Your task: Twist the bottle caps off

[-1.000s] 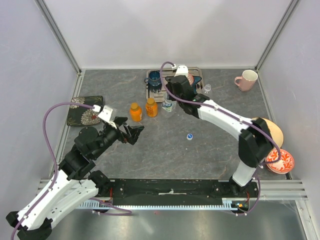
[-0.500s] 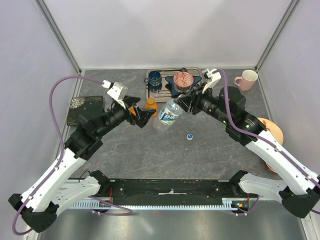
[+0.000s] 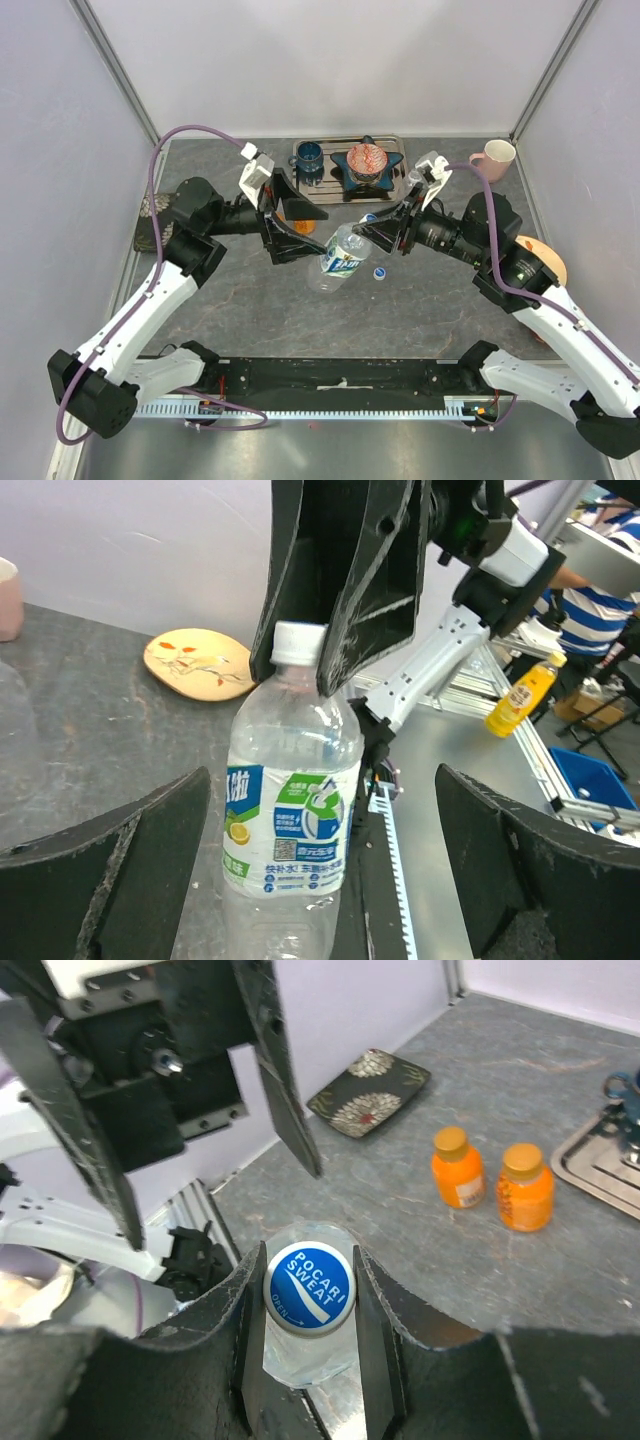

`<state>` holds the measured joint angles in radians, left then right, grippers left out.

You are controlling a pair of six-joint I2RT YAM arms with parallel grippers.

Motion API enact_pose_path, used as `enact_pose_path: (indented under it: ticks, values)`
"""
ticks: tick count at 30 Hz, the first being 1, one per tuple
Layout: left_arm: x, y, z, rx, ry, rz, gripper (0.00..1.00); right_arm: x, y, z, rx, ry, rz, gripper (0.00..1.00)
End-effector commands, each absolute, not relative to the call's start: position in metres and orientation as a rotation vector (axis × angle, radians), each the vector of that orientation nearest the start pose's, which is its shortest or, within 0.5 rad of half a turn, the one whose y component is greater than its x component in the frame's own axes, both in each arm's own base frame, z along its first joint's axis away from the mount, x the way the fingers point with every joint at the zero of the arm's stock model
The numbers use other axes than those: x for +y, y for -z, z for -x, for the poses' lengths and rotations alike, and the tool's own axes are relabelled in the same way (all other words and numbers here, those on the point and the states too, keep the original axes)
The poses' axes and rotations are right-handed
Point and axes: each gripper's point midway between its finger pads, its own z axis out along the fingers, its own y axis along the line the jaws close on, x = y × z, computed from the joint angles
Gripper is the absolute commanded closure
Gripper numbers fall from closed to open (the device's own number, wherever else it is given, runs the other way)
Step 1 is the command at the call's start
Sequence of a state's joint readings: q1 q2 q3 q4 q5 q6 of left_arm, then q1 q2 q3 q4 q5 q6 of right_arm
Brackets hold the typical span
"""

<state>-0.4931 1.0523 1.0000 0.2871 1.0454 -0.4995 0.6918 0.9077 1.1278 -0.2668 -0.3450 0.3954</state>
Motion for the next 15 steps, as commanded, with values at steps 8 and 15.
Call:
enact_pose_path:
  ticks: [8,15]
  values:
    - [-0.288,-0.379,-0.159,1.307,1.473,-1.087,0.0,0.282,-0.443,-0.181,1.47,-1.364,0.514,1.0]
    - [-0.303,-0.366,-0.159,1.35,1.426,-1.108,0.0,0.293,-0.444,-0.186,1.482,-1.372,0.526,1.0]
